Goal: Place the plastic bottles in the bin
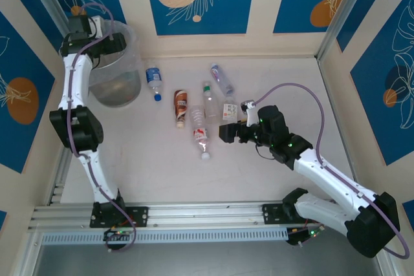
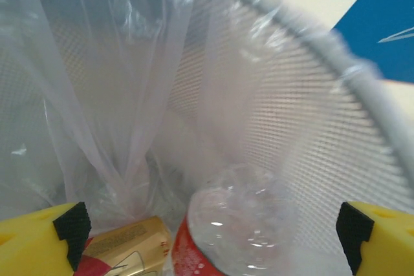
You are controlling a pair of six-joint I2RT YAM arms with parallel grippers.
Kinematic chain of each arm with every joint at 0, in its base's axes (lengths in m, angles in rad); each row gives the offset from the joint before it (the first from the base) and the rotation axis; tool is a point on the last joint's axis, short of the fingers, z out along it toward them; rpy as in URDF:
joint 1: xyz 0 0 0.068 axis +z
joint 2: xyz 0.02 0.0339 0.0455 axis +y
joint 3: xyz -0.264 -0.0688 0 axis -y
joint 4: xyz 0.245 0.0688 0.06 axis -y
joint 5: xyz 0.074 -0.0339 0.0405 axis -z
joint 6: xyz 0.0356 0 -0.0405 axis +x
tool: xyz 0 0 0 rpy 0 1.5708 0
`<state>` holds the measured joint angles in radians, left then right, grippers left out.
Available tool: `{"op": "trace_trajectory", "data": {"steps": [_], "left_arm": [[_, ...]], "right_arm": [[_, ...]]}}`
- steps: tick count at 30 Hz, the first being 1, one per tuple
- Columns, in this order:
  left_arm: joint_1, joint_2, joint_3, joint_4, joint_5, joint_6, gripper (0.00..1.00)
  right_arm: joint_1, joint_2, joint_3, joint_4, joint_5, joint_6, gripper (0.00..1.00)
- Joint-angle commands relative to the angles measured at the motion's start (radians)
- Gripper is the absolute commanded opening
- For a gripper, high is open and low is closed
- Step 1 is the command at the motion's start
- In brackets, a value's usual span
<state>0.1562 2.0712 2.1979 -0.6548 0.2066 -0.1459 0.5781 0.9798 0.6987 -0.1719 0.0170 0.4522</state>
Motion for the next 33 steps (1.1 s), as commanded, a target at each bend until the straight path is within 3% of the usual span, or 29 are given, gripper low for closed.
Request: {"op": "trace_trajectory", "data": {"steps": [1,6,15,21,25,33], "left_arm": [[0.004,-0.077,0.033,0.029,0.046,-0.069,0.99],[0.002,-0.129,0.002,0.046,0.031,-0.103,0.99],[-0.01,-0.271,-0.182,0.187,0.111,-0.214,0.99],[-0.034,-0.389,-0.353,0.241,0.075,-0.318,0.99],[-0.082,-0.452,-0.381,0.196,0.118,-0.318,0.99],[-0.238,-0.622,-0.59,0.203,0.039,-0.353,0.99]], "right_arm": [[-0.004,0.012,0.011,0.011,0.016,0.018,1.0],[-0.006,0.025,0.009,0.018,0.058,0.035,1.0],[-0.032,0.038,-0.002,-0.011,0.172,0.141,0.99],[-0.083,0.073,-0.001,-0.067,0.16,0.188,0.99],[-0.11,0.085,-0.024,-0.073,0.181,0.22,0.99],[-0.121,0.142,-0.044,-0.063,0.207,0.243,1.0]]}}
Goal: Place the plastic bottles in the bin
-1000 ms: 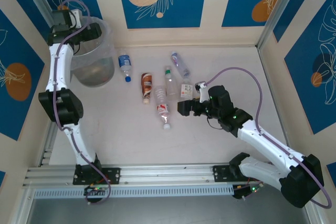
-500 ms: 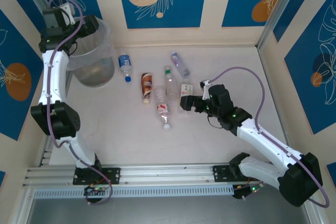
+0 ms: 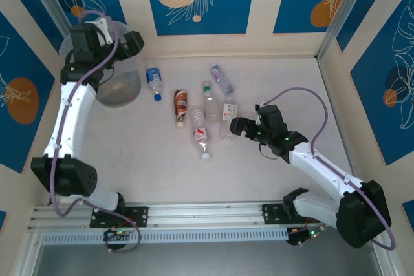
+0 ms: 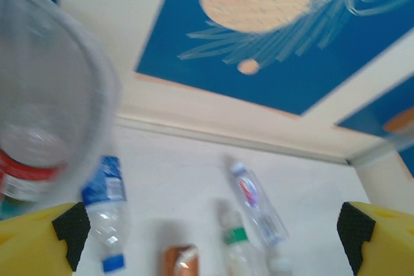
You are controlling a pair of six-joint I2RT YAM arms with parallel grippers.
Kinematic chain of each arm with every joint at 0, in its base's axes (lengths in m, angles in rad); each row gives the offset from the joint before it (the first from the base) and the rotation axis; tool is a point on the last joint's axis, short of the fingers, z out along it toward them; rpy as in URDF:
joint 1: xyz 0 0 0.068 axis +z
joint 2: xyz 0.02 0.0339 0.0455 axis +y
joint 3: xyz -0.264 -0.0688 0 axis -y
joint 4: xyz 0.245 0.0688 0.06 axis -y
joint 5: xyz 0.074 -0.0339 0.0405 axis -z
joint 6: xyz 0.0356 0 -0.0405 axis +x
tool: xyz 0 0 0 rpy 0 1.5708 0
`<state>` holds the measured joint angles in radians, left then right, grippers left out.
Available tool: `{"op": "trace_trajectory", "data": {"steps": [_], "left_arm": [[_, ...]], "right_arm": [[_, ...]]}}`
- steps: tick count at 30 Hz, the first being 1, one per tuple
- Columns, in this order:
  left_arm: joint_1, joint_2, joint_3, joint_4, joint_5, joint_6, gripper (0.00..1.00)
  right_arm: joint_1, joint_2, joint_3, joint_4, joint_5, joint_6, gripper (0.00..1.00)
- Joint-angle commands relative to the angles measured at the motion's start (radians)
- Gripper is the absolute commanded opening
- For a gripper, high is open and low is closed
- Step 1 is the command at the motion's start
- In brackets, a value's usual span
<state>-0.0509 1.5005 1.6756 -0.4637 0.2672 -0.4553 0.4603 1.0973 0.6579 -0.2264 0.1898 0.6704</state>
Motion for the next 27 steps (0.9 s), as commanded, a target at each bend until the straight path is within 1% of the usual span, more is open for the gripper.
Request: {"op": "trace_trajectory", "data": {"steps": [1,4,7,11,15,18,23,26,27], "left_arm": [[-0.05,-0.066,-0.101,0.021,-0.018,-0.056,0.99],[-0.105,-0.098,-0.167,0.017,-0.017,-0.071,0.99],[-0.154,-0.114,-0.213,0.017,-0.013,-0.075,0.99],[-0.193,-0.134,-0.27,0.017,-0.035,-0.078,0.99],[-0.198,-0.162,-0.356,0.072,-0.065,-0.09,0.99],[-0.199,-0.164,-0.367,0.061,-0.06,-0.065,1.0],[-0.199,-0.198,-0.413,0.08,-0.068,-0.045,0.99],[-0.199,-0.231,-0.46,0.109,-0.11,-0.053,0.99],[-0.198,-0.243,-0.483,0.125,-0.127,-0.064,0.99]], "right_arm": [[-0.003,0.04,0.007,-0.021,0.048,0.03,1.0],[-0.009,0.093,0.042,-0.054,0.067,0.036,0.99],[-0.023,0.158,0.086,-0.065,0.05,0.01,0.99],[-0.043,0.265,0.161,-0.089,0.052,-0.019,1.0],[-0.068,0.369,0.248,-0.096,0.026,-0.037,0.99],[-0.094,0.433,0.321,-0.1,-0.013,-0.06,1.0],[-0.117,0.552,0.46,-0.142,-0.03,-0.123,0.99],[-0.133,0.64,0.555,-0.173,-0.054,-0.141,0.95],[-0.137,0.67,0.588,-0.183,-0.067,-0.145,0.92]]}}
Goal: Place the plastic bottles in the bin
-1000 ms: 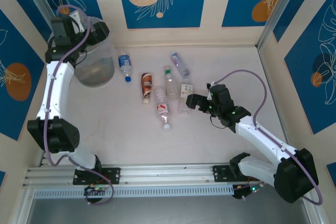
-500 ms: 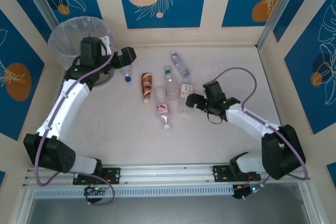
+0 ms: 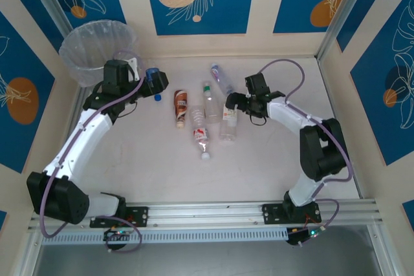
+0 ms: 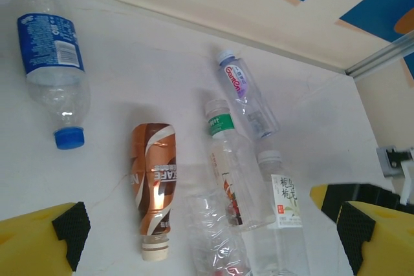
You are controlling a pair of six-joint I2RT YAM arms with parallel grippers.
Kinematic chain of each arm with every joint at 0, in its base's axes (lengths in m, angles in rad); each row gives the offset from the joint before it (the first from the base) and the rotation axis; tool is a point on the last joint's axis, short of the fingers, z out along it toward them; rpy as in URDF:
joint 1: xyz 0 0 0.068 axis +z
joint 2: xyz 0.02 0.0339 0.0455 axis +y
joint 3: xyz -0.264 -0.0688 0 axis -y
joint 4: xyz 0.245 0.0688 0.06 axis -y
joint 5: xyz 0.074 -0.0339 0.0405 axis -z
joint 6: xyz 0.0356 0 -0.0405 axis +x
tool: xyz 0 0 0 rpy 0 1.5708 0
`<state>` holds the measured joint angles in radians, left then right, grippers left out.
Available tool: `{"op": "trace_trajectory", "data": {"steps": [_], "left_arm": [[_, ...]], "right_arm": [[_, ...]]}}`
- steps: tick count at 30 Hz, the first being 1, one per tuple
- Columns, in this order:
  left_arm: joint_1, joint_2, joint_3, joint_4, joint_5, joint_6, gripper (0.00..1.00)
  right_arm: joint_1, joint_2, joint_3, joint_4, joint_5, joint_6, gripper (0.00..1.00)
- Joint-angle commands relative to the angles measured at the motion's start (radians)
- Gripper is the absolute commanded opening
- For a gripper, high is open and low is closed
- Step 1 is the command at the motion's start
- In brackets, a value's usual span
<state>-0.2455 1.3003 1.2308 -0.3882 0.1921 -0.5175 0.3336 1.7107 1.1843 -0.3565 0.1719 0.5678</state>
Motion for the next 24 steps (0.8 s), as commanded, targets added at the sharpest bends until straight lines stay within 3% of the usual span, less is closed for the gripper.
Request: {"op": "trace_trajectory", "data": {"steps": [1,7,12,19,24], "left_arm": [[-0.005,-0.054,-0.059,0.066,-0.067,-0.008,1.0],[-0.004,-0.083,-0.094,0.062,-0.129,0.004,0.99],[-0.004,-0.096,-0.094,0.035,-0.163,0.022,0.99],[-0.004,-0.102,-0.126,0.042,-0.177,0.014,0.99],[-0.004,-0.095,-0.136,0.042,-0.175,0.009,0.99]], "right_arm": [[-0.011,0.085,0.093,-0.06,-0.058,-0.051,0.9],[0.02,0.249,0.295,-0.167,-0.018,-0.1,0.82],[0.03,0.336,0.363,-0.178,0.056,-0.092,0.72],[0.038,0.447,0.492,-0.242,0.088,-0.136,0.67],[0.038,0.512,0.573,-0.298,0.068,-0.157,0.7]]}}
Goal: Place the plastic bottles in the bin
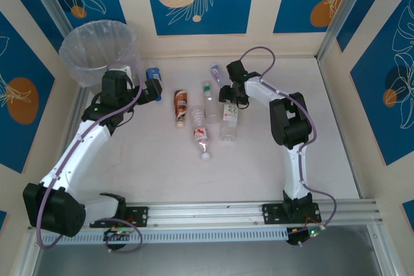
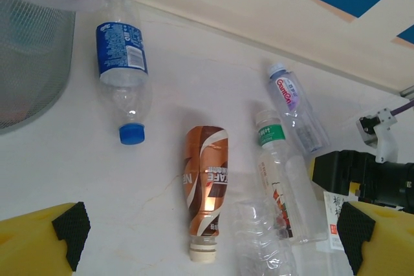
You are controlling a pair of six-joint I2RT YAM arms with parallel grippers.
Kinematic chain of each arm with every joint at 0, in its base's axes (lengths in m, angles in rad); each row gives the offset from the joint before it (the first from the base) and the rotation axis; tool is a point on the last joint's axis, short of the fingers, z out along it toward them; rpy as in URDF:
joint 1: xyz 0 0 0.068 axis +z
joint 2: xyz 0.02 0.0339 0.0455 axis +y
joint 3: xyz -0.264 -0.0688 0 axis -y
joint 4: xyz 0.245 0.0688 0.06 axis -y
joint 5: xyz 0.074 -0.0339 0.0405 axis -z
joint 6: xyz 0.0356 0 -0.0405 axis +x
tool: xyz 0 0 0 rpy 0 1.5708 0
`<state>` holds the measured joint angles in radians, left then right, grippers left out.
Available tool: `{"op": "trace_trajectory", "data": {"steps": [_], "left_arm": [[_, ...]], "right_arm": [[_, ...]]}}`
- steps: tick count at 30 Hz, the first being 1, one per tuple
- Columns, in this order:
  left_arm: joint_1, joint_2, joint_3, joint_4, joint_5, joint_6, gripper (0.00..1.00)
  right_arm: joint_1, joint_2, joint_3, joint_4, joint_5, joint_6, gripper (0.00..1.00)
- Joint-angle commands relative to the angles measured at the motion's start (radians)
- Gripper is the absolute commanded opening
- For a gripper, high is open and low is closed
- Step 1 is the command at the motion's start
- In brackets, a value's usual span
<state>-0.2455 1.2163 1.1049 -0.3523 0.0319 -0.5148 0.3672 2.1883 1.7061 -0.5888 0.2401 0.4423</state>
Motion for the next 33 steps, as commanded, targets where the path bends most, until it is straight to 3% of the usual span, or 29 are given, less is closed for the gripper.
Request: {"op": "trace_trajectory", "data": {"steps": [1,5,13,24,33], "left_arm": [[-0.004,-0.01,-0.01,0.005,-0.016,0.007,0.99],[-0.003,-0.005,-0.011,0.004,-0.025,0.006,0.99],[-0.004,0.013,-0.006,0.006,-0.021,0.002,0.99],[-0.004,0.034,0.008,0.009,0.001,-0.002,0.99],[-0.005,0.067,0.013,0.027,0.108,0.01,0.99]], "right_arm": [[0.004,0.044,0.063,-0.08,-0.004,-0.034,0.7],[0.005,0.054,0.075,-0.084,-0.01,-0.034,0.67],[0.004,0.032,0.055,-0.052,-0.022,-0.043,0.5],[0.001,-0.017,0.016,-0.02,-0.004,-0.058,0.38],[0.002,-0.089,-0.047,0.03,0.003,-0.048,0.29]]}}
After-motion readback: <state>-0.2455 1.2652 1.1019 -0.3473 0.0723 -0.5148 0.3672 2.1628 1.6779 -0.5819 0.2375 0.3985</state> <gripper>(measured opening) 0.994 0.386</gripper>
